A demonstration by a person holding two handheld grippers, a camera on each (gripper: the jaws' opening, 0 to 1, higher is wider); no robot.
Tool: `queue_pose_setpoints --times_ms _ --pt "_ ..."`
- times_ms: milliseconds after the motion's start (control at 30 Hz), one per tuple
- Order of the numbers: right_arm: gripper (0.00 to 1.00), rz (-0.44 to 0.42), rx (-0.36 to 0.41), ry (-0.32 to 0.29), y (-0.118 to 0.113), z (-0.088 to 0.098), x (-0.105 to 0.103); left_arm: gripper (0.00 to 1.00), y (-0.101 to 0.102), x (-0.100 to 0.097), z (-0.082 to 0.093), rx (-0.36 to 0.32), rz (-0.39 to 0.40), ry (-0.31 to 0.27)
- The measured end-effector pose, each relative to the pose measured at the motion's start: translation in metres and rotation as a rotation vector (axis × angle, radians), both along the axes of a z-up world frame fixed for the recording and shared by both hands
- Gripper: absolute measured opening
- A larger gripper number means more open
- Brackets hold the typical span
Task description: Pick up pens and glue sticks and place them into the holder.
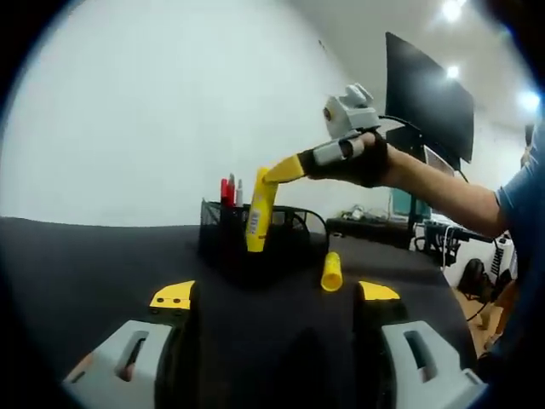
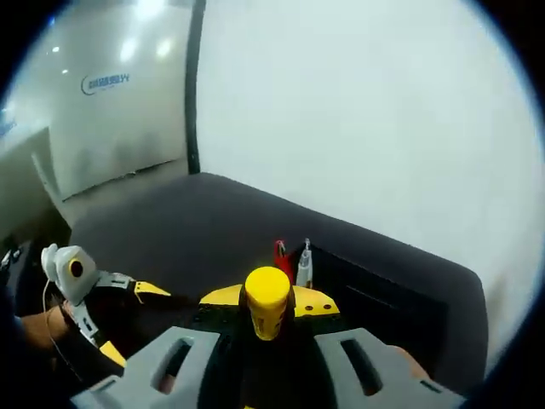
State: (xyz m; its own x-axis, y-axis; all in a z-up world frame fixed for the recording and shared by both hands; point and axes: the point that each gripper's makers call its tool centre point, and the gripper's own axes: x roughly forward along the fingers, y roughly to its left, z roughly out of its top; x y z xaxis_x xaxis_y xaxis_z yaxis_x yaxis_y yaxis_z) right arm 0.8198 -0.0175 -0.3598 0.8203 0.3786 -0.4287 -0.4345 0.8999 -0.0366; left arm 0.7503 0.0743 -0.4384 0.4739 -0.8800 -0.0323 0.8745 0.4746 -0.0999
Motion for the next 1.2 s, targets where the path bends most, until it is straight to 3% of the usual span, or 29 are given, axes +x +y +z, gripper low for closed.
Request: queue_pose_setpoints --times_ms 233,567,967,1200 --pt "0.16 -0.078 0.000 0.027 -0.001 -0.016 0.006 0.72 -0.004 -0.002 -0.007 0.040 -0.016 -0.004" --pt "0.16 -0.159 0.033 0.064 -0.003 -0.035 0.011 0.72 -0.005 -0.001 -0.007 0.037 -0.015 -0.003" --pt "0.17 -0.182 0.036 0.048 -0.001 -0.037 0.020 0.71 -0.005 -0.002 -0.006 0.036 -0.015 -0.004" --pt "0.19 -0.174 0.039 0.023 -0.004 -0.025 0.018 0.71 -0.006 -0.002 -0.007 0.037 -0.015 -0.005"
